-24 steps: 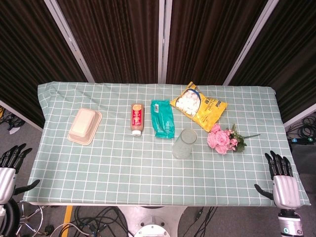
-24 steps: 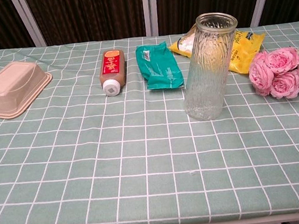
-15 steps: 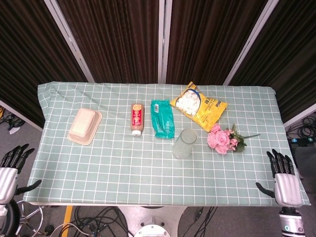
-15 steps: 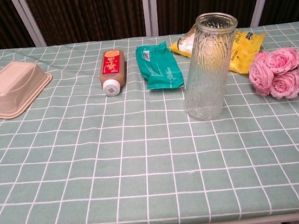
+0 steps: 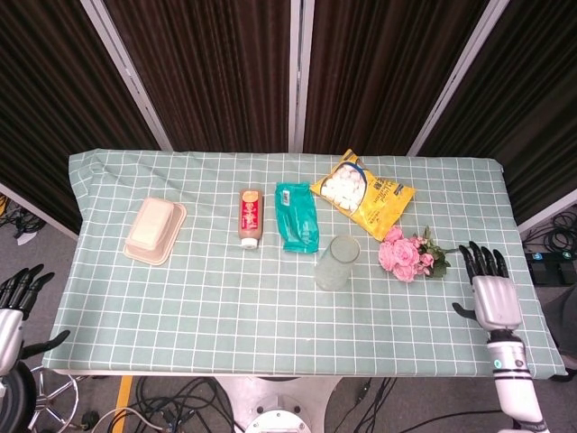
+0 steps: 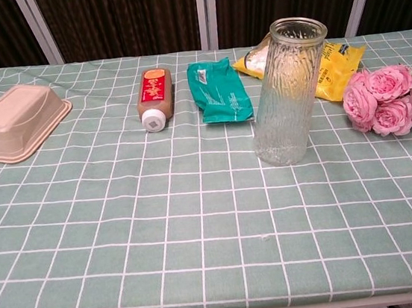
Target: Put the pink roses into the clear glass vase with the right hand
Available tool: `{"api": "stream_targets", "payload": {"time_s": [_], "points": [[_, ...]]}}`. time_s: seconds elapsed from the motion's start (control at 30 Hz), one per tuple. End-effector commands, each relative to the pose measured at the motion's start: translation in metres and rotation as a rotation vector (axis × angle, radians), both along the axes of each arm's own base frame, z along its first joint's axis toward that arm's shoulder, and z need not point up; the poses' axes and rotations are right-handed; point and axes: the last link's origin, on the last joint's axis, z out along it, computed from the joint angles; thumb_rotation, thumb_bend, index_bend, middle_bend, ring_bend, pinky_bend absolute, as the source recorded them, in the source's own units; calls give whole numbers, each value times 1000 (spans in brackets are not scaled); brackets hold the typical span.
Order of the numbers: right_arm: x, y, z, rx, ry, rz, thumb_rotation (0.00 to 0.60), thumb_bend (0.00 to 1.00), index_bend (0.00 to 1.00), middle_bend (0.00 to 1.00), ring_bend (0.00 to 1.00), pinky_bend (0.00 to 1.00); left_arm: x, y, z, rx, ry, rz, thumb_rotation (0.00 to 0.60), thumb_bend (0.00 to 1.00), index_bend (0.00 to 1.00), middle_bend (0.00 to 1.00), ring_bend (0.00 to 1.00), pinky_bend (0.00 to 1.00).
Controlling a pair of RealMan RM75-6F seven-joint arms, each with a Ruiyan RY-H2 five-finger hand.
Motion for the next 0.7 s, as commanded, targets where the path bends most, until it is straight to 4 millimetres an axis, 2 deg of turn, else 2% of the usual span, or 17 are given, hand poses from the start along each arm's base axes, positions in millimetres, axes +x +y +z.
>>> {"api": "stream_targets", "payload": {"time_s": [0.03, 0.13, 0.33, 0.57, 0.7], "points": [[14, -42, -17, 53, 11, -7, 600, 0, 0, 0, 0, 0, -1, 0, 1, 5, 0, 1, 600, 89, 122, 34, 0, 119], [21, -64, -35, 92, 35, -17, 600, 0, 0, 0, 0, 0, -3, 0, 1, -3, 4, 6, 600, 89, 122, 34, 0, 119], [30, -88, -65, 174, 40, -31, 600, 0, 0, 0, 0, 0, -4, 0, -1, -20, 11, 4, 600, 89, 122, 34, 0, 119], [36, -102, -79, 199, 56, -30, 600, 1, 0, 4, 0, 0, -5, 1, -1, -25, 12, 4, 600, 89, 123, 34, 0, 119], [36, -107, -85, 221, 70, -38, 600, 17, 3, 99, 0, 0, -6, 1, -1, -26, 13, 6, 600, 89, 122, 34, 0, 119]]}}
